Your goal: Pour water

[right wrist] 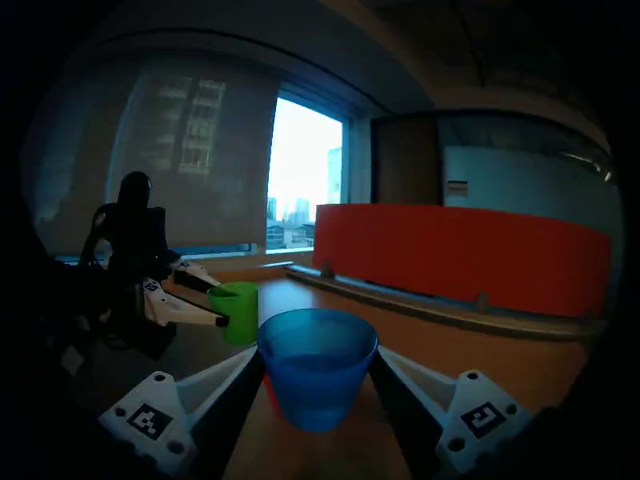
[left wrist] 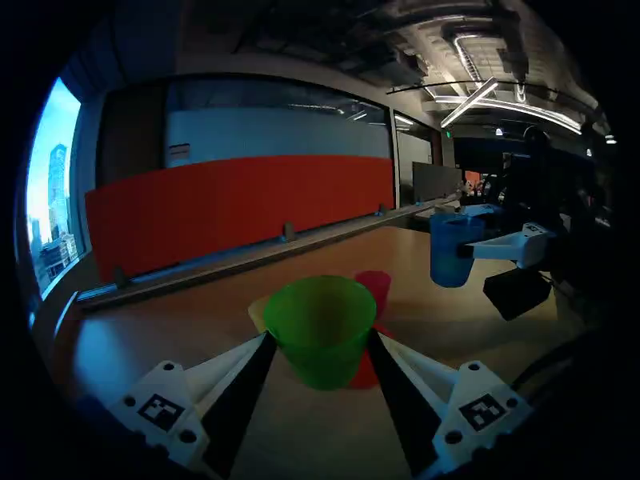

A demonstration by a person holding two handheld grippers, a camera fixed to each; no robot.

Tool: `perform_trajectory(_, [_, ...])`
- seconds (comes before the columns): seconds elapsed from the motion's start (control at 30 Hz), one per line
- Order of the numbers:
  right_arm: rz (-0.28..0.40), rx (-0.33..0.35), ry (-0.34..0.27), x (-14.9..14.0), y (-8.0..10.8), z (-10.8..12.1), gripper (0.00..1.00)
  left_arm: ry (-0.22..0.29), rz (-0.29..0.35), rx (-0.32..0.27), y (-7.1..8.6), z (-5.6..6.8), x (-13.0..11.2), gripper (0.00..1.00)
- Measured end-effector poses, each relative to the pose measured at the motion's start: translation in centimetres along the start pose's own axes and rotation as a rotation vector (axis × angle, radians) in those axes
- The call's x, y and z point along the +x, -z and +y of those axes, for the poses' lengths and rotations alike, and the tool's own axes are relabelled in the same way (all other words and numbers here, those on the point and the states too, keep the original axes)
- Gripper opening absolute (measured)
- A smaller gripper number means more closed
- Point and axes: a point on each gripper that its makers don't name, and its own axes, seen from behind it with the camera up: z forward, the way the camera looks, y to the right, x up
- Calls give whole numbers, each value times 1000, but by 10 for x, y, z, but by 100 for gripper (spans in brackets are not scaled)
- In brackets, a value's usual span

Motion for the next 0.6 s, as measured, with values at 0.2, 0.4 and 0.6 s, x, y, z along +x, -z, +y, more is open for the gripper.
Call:
perform_trajectory(0.2, [0, 1, 2, 2, -1, -1, 89, 10, 28, -2, 0, 1, 4, 82])
perform_trajectory(0.4, [0, 0, 7, 3, 0, 0, 89, 11, 44, -3, 0, 1, 7, 82])
perform_trajectory(0.6, [2, -1, 9, 6, 2, 0, 89, 1, 55, -2, 0, 2, 11, 82])
